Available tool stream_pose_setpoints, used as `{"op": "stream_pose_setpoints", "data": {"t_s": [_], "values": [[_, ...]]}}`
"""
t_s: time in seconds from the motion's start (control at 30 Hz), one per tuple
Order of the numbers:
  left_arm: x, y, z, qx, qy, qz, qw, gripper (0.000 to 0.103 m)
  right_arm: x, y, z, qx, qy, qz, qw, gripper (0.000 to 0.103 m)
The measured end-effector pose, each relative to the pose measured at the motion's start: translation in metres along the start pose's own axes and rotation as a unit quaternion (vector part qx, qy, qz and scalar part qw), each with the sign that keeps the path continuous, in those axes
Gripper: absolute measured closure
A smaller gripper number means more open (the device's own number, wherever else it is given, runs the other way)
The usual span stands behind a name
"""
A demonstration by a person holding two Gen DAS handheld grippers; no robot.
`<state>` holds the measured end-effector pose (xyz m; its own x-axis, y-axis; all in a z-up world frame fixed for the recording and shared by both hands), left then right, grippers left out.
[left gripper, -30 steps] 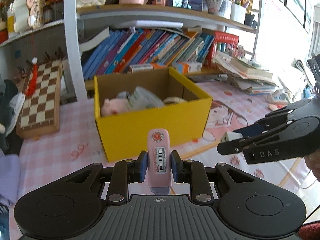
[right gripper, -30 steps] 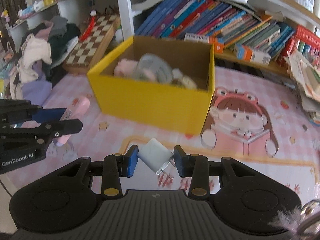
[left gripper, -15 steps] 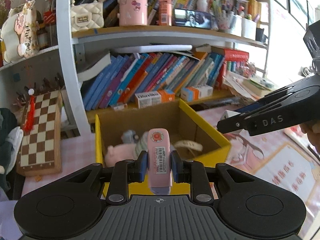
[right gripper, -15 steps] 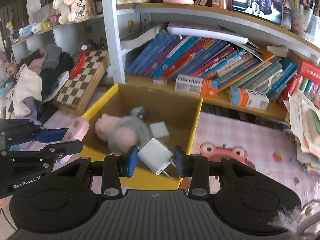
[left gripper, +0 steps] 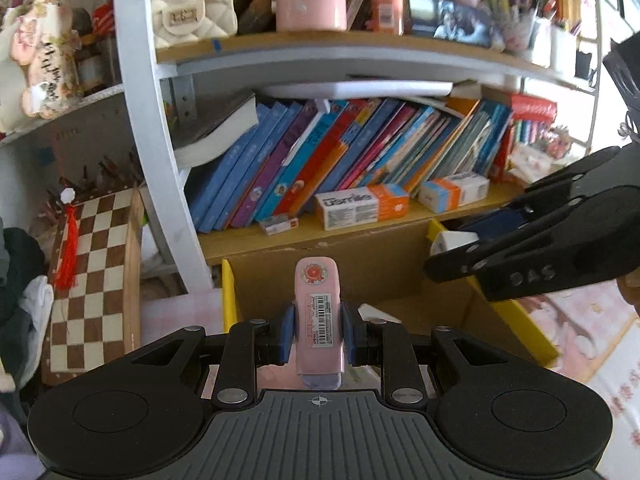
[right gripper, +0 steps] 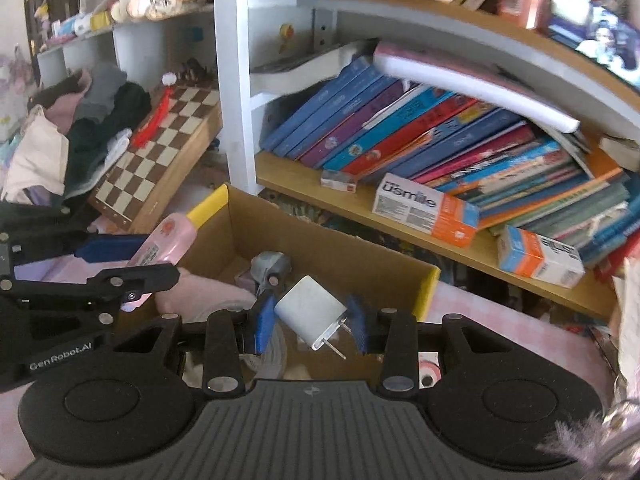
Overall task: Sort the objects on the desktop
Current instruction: 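Lower into the box and open the left tool while the right tool releases the charger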
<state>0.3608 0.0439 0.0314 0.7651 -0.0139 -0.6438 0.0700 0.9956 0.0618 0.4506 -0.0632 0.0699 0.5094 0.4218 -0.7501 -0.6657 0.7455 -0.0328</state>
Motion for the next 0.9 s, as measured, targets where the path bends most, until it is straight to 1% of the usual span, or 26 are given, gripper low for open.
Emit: {"op": "stream_pose_setpoints", "data": {"t_s": [0.13,0.3,0.47,0.6,0.73,0.9], "values": [[0.023,0.004,0.01,-0.007,0.019,0.006,0.9998,0.08,0.032,-0.003,0.009,-0.008,0.018,-0.003,1.0,0.066],[0.049,0.006,0.015,-0.019,0.043,0.004,0.9989,0.08,0.063,-0.009,0.011,-0.021,0.045,-0.008,0.999,0.066],[0.075,0.003,0.012,-0.02,0.076,-0.003,0.9969,0.08,0.087,-0.014,0.009,-0.044,0.071,-0.01,0.997,0.066],[0.094,0.001,0.004,-0.019,0.105,-0.002,0.9943,0.08,0.109,-0.013,0.004,-0.048,0.097,0.002,0.994,0.066],[0.106,0.005,0.0,-0.029,0.122,-0.006,0.992,0.08,0.127,-0.013,-0.001,-0.05,0.126,0.007,0.991,0.066],[0.11,0.005,0.002,-0.031,0.133,-0.011,0.9906,0.08,0.132,-0.013,0.001,-0.05,0.137,0.014,0.989,0.066]]}}
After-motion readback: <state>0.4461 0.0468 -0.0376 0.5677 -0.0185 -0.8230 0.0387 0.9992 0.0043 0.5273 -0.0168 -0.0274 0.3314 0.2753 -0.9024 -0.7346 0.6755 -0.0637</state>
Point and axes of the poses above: each gripper's, at about its wrist camera, not at the fingertips, and x roughly the way its jaws point, y to its left, z to its top, the point moved 2 cm from there along x, roughly the way its jaws point, and after that the axes turned 4 degrees about y, right-handed, at the moved point
